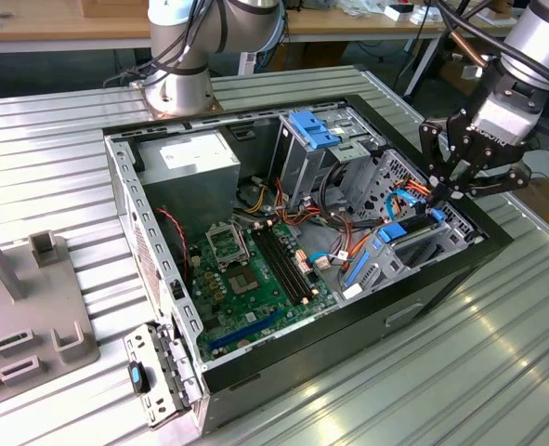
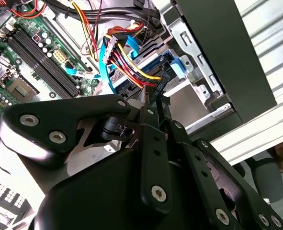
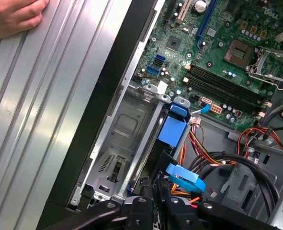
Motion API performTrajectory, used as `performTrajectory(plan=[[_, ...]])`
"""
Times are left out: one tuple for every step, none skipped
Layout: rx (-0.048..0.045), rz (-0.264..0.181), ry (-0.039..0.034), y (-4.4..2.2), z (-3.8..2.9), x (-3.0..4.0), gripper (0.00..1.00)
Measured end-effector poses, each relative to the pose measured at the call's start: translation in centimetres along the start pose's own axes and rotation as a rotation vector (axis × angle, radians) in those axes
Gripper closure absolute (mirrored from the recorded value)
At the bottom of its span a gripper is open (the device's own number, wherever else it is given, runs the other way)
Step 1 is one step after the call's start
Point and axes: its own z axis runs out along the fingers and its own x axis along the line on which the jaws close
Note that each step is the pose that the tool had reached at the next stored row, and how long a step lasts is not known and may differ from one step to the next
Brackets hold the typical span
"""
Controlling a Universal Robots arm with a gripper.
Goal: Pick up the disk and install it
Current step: 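Insert the first disk wire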
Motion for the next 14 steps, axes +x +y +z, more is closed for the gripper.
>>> performTrajectory(plan=[[0.0000, 0.002, 0.0000, 0.20, 0.00, -0.08, 0.84], [0.0001, 0.004, 0.0001, 0.33, -0.01, -0.14, 0.84], [0.0000, 0.010, 0.0002, 0.39, 0.01, -0.16, 0.84], [-0.0001, 0.020, 0.0006, 0.39, 0.02, -0.16, 0.84], [-0.0001, 0.046, 0.0014, 0.39, 0.06, -0.16, 0.84], [-0.0003, 0.078, 0.0027, 0.39, 0.11, -0.17, 0.84], [-0.0004, 0.103, 0.0035, 0.39, 0.15, -0.17, 0.84], [-0.0003, 0.116, 0.0036, 0.40, 0.17, -0.16, 0.84], [0.0005, 0.127, 0.0016, 0.40, 0.18, -0.15, 0.84], [0.0017, 0.139, -0.0015, 0.40, 0.19, -0.16, 0.84], [0.0020, 0.149, -0.0018, 0.40, 0.20, -0.17, 0.84], [0.0021, 0.164, -0.0019, 0.40, 0.21, -0.16, 0.84], [0.0027, 0.169, -0.0035, 0.40, 0.21, -0.16, 0.84], [0.0030, 0.169, -0.0043, 0.40, 0.21, -0.16, 0.84]])
